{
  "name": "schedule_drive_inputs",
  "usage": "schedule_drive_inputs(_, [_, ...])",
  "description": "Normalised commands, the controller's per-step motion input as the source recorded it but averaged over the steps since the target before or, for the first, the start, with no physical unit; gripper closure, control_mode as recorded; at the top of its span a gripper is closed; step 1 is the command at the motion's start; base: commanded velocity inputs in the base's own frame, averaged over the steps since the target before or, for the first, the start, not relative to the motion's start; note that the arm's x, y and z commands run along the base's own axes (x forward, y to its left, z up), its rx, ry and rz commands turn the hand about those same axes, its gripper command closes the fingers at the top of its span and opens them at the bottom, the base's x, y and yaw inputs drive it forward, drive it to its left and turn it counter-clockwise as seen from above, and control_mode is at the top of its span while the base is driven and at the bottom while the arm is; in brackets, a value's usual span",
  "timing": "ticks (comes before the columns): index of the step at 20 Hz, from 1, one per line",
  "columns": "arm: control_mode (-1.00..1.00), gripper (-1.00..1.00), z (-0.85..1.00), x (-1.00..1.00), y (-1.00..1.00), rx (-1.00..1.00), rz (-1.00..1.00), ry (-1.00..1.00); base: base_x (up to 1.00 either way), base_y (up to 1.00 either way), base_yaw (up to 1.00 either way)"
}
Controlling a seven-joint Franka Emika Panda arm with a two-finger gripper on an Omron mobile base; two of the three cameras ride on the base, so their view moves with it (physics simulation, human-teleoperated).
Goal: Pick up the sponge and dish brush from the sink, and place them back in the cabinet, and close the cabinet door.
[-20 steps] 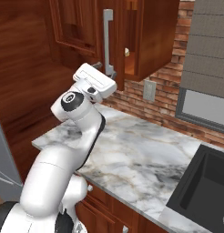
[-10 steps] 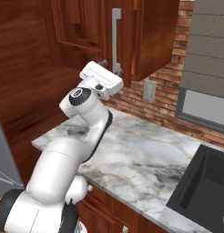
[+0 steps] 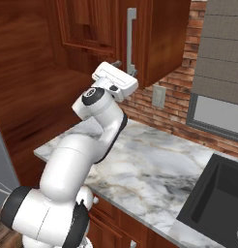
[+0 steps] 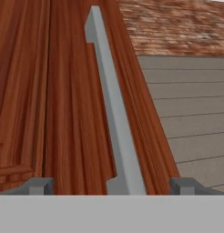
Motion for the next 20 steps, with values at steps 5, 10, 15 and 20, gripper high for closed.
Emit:
schedule_drive_inputs(5, [-1.0,-1.0,0.05,0.2,-0.17,0.0,0.01,0.0,0.0,0.0,0.0])
schedule_drive_inputs(10, [-1.0,-1.0,0.05,0.17,-0.15,0.0,0.01,0.0,0.0,0.0,0.0])
schedule_drive_inputs(15, [-1.0,-1.0,0.04,0.16,-0.14,0.0,0.01,0.0,0.0,0.0,0.0])
schedule_drive_inputs(20, [-1.0,-1.0,0.0,0.09,-0.11,0.0,0.0,0.0,0.0,0.0,0.0])
